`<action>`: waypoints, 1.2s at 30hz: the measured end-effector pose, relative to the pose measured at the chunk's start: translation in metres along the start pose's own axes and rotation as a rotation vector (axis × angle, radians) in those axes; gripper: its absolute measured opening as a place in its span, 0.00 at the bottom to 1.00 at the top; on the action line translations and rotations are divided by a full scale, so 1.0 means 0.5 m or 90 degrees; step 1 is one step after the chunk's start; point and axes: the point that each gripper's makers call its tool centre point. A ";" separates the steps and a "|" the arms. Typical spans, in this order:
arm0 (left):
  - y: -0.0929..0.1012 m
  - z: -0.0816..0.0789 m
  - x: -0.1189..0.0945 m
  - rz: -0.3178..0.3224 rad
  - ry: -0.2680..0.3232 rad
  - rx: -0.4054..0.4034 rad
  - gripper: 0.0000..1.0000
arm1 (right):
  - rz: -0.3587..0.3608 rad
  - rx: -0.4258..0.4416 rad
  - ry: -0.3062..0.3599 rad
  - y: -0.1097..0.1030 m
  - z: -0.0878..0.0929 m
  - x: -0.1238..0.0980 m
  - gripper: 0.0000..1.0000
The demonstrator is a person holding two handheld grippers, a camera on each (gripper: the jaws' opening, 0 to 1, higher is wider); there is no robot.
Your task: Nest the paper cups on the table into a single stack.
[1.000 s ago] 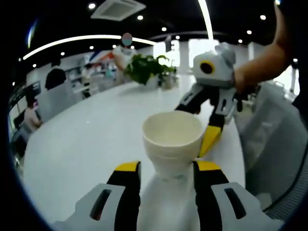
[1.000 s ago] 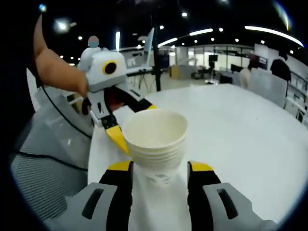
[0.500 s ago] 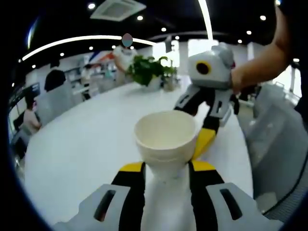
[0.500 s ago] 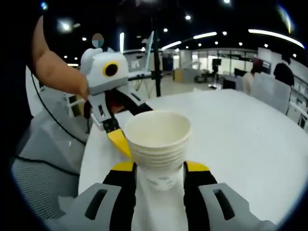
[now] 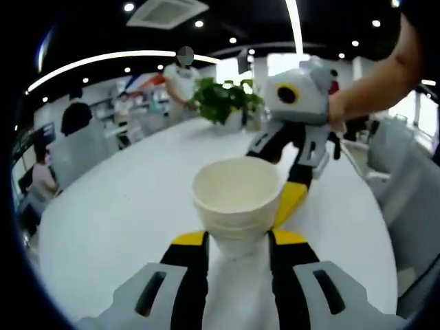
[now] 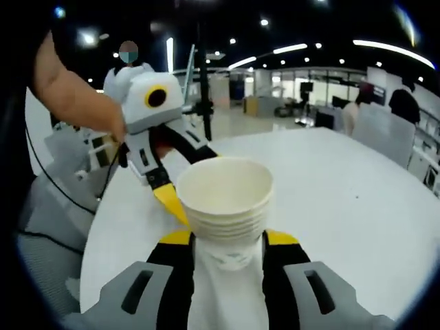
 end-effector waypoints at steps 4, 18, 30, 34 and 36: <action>-0.035 -0.001 0.016 0.002 -0.001 0.003 0.32 | -0.006 0.025 0.003 0.039 -0.010 0.011 0.35; -0.078 0.035 0.045 0.006 -0.012 -0.015 0.32 | 0.007 0.021 -0.005 0.084 -0.005 0.050 0.35; -0.066 0.045 0.066 -0.008 -0.046 -0.015 0.48 | 0.056 0.030 -0.083 0.096 0.043 0.051 0.44; -0.081 0.057 0.047 -0.046 -0.067 -0.045 0.75 | 0.078 0.028 -0.068 0.103 0.037 0.026 0.59; -0.087 0.060 0.029 -0.062 -0.071 -0.058 0.83 | 0.106 0.032 -0.057 0.109 0.026 0.006 0.72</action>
Point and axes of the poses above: the point that each gripper's makers call its tool centre point, and the gripper's own axes: x roughly forward along the fingers, y roughly to its right, z roughly out of its underside, and after that the axes turned 10 degrees about x, right-handed
